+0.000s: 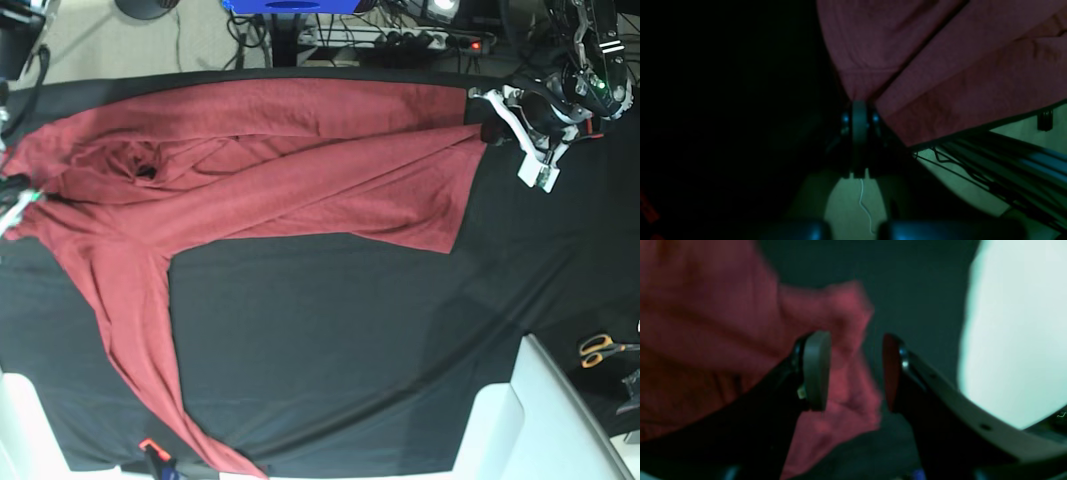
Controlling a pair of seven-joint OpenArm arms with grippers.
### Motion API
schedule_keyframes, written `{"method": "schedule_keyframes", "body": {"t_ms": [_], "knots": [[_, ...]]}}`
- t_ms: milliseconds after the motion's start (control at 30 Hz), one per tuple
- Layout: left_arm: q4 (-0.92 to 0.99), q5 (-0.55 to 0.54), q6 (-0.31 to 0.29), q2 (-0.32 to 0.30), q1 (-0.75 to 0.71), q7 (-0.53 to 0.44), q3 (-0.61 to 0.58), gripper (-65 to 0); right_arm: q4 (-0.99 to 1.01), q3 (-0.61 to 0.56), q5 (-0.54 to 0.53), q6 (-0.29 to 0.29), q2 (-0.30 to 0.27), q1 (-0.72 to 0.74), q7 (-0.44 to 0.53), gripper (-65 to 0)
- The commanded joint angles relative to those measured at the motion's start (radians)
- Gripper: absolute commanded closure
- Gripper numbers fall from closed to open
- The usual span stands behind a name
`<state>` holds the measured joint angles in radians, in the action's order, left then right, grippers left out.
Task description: Fold the T-shirt properly
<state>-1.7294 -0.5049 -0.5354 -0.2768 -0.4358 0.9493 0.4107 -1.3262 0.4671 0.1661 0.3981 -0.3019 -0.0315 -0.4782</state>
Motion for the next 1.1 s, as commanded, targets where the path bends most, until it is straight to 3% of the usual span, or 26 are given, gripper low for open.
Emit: {"method": "schedule_keyframes", "body": {"t_ms": [0, 133, 300, 433, 567, 667, 833, 1067], "knots": [[-0.013, -0.011, -0.004, -0.012, 0.001, -0.014, 0.006, 0.0, -0.026, 0.002, -0.004, 0.032, -0.016, 0.018, 0.017, -24.8], [-0.013, -0.01, -0.004, -0.003, 0.001, -0.014, 0.007, 0.0, 0.032, -0.038, 0.0, 0.187, -0.02, 0.117, 0.017, -24.8], [-0.013, -0.008, -0.004, 0.006, 0.005, -0.014, 0.007, 0.0, 0.396, -0.047, 0.002, 0.236, -0.05, 0.365, 0.025, -24.8], [-0.011, -0.005, -0.004, 0.007, 0.025, -0.014, 0.007, 0.0, 0.709, -0.047, 0.0, 0.233, -0.081, 0.536, 0.123, -23.4], [-0.013, -0.005, -0.004, 0.018, 0.032, -0.014, 0.007, 0.0, 0.862, -0.049, 0.003, 0.229, -0.104, 0.603, 0.229, -23.4], [-0.013, -0.007, -0.004, 0.023, 0.045, -0.014, 0.006, 0.0, 0.9, -0.049, 0.054, 0.224, -0.099, 0.625, 0.241, -23.4], [-0.013, -0.005, -0.004, 0.041, 0.055, -0.014, -0.02, 0.0, 0.903, -0.047, 0.08, 0.138, -0.095, 0.626, 0.287, -24.5], [-0.013, -0.005, 0.001, 0.043, 0.058, -0.014, -0.094, 0.0, 0.937, -0.047, 0.08, 0.124, -0.095, 0.625, 0.29, -27.2]]}}
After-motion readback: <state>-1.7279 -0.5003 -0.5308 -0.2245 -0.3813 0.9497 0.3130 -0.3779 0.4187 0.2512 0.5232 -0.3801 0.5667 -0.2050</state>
